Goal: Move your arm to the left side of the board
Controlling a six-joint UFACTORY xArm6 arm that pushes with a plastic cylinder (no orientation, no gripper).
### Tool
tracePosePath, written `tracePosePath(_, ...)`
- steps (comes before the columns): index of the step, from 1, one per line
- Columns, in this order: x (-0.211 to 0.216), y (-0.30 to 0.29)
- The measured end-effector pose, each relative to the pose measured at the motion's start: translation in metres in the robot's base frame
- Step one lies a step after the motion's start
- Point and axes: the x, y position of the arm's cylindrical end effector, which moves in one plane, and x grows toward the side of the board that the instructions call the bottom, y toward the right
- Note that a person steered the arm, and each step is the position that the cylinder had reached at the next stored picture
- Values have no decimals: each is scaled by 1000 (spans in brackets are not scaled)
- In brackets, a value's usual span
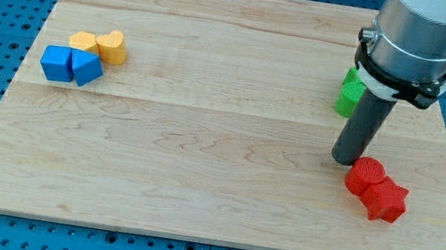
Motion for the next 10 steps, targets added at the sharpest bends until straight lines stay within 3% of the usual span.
tracePosePath(6, -23, -15)
tracePosePath(9, -23, -225)
tracePosePath(10, -23, -339)
